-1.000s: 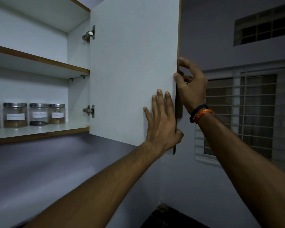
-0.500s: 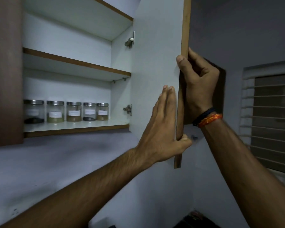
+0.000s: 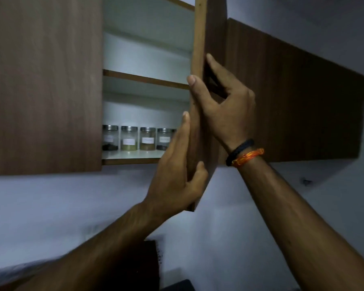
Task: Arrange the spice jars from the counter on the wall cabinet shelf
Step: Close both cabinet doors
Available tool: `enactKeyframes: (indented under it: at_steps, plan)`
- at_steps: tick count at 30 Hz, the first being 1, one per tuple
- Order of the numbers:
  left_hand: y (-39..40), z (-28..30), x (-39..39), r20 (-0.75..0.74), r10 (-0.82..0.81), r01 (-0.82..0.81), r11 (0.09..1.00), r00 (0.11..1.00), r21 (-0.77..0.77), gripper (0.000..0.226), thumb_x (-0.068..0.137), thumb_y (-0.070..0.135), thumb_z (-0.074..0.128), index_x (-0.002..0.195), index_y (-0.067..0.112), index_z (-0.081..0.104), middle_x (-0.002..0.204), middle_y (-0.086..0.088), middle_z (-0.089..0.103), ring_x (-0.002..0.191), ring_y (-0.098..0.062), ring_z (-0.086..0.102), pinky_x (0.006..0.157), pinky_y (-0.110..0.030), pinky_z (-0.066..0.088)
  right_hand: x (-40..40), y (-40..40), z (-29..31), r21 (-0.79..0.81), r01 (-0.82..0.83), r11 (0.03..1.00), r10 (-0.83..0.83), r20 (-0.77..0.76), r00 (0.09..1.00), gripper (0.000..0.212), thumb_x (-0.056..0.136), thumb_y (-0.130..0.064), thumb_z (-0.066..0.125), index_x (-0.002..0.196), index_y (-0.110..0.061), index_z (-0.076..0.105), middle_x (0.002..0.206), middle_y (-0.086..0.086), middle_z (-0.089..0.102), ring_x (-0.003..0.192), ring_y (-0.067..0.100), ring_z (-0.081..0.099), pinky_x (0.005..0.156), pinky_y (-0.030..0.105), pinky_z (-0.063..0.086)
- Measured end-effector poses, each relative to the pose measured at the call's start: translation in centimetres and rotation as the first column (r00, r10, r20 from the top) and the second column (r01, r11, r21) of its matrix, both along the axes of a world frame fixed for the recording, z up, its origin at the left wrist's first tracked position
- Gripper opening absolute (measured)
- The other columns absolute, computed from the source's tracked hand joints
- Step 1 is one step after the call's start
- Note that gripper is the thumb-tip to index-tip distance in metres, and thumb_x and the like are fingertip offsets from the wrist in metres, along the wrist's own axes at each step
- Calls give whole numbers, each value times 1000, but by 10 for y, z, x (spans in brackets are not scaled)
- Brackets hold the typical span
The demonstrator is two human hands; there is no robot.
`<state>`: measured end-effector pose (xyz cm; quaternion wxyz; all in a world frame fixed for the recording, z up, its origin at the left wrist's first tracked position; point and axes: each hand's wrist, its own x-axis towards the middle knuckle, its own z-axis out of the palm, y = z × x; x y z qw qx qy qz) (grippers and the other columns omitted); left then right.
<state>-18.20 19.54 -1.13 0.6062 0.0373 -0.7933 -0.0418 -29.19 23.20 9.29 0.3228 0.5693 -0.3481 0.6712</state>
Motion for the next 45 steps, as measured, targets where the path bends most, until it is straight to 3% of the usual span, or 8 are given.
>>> enactKeyframes:
  at_steps: [4, 12, 19, 26, 29, 35, 40, 45]
  plan:
    - [-25, 2, 27, -8, 136, -136, 989, 991, 56, 86, 91, -4, 59, 156, -3, 4, 164, -11, 23, 150, -14, 26, 121, -25, 27, 23, -30, -6, 44, 78, 996, -73, -105, 992, 51, 94, -38, 67, 138, -13, 60, 142, 4, 59, 131, 11, 55, 107, 29, 48]
    - [-68, 10, 66, 43, 298, -301, 932, 954, 201, 87, 92, -1, 61, 158, 4, 4, 157, -12, 33, 141, -21, 38, 115, -42, 39, 46, -91, -15, 159, 74, 985, -43, -188, 981, 46, 98, -23, 57, 144, -18, 54, 152, 2, 48, 137, 13, 49, 108, 20, 37]
    - [-116, 16, 90, 152, 485, -508, 833, 861, 219, 91, 90, 6, 67, 159, 8, 6, 153, -13, 32, 134, -20, 39, 112, -31, 37, 45, -141, -38, 405, 164, 900, -19, -338, 941, 64, 97, -19, 56, 156, -21, 30, 167, 6, 16, 153, 25, 19, 120, 51, 28]
    - [-159, 12, 105, 266, 554, -606, 773, 789, 188, 91, 87, -1, 64, 158, 3, 8, 158, -16, 23, 137, -28, 36, 113, -37, 40, 53, -189, -56, 499, 263, 826, -22, -437, 899, 74, 94, -27, 59, 158, -27, 23, 169, 6, 3, 155, 28, 2, 123, 56, 12]
    - [-172, 11, 108, 308, 591, -650, 745, 746, 146, 93, 87, -1, 65, 158, 2, 5, 162, -15, 15, 144, -28, 29, 113, -24, 28, 54, -205, -61, 488, 307, 817, -53, -466, 883, 76, 92, -29, 59, 158, -28, 22, 169, 7, 1, 155, 28, 0, 124, 56, 10]
    - [-194, 10, 110, 382, 768, -785, 601, 513, -153, 101, 91, 21, 69, 158, 2, -4, 165, -20, -13, 153, -35, 6, 120, -36, 21, 55, -227, -69, 447, 390, 805, -118, -524, 843, 82, 89, -34, 59, 159, -27, 17, 169, 7, -3, 155, 29, -4, 123, 57, 6]
    - [-208, 15, 110, 396, 881, -834, 412, 260, -368, 101, 91, 36, 67, 157, 0, -1, 164, -22, -16, 152, -36, -14, 125, -50, -3, 55, -237, -80, 467, 489, 737, -153, -589, 794, 90, 90, -42, 59, 161, -24, 6, 168, 7, -14, 154, 29, -12, 122, 61, 5]
    - [-226, 14, 108, 423, 892, -831, 353, 160, -430, 103, 94, 43, 61, 156, -1, -8, 164, -22, -16, 152, -36, -17, 124, -54, -3, 59, -246, -89, 514, 520, 682, -149, -598, 787, 102, 87, -47, 63, 160, -21, -2, 166, 7, -19, 153, 31, -16, 121, 64, 3]
